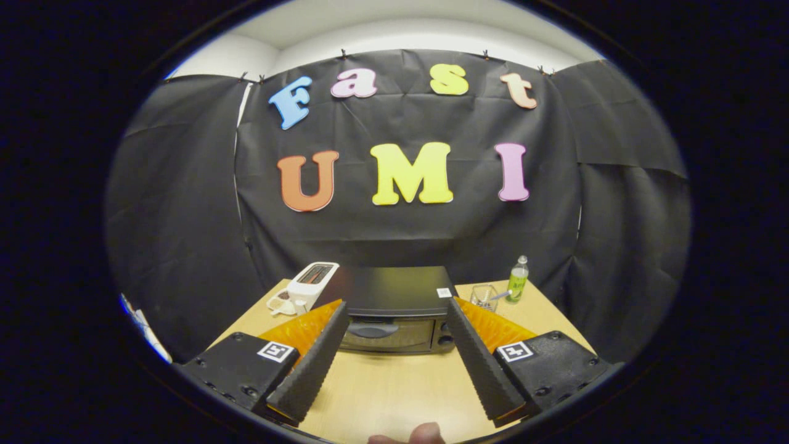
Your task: Open the toaster oven, put the food inside, and close the toaster oven door.
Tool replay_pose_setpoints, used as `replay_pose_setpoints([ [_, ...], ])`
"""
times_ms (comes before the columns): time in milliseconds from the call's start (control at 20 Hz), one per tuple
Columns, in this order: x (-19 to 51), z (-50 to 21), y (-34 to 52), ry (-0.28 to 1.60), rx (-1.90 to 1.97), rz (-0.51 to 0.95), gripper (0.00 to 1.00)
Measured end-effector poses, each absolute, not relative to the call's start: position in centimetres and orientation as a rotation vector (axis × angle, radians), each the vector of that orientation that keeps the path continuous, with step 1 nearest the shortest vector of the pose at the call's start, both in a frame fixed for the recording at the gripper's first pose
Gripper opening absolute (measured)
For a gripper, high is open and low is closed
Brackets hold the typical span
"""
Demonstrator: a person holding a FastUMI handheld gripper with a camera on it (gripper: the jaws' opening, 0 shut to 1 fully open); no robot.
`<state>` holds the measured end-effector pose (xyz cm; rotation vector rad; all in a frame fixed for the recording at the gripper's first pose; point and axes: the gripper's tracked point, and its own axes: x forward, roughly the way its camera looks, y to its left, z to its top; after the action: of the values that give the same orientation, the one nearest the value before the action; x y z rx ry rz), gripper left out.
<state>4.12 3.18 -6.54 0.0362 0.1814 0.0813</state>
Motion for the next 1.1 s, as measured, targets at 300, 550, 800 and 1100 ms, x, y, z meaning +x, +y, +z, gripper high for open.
replay_pose_setpoints([
  [300, 11.3, -12.6, 5.4, 0.307, 0.044, 0.110, 1.00],
  [550, 18.7, -17.0, 6.5, 0.392, 0.037, 0.089, 1.00],
  [800, 22.1, -21.4, 7.3, 0.517, 0.049, 0.071, 1.00],
  [1100, 22.5, -21.9, 7.7, 0.554, 0.126, 0.087, 1.00],
])
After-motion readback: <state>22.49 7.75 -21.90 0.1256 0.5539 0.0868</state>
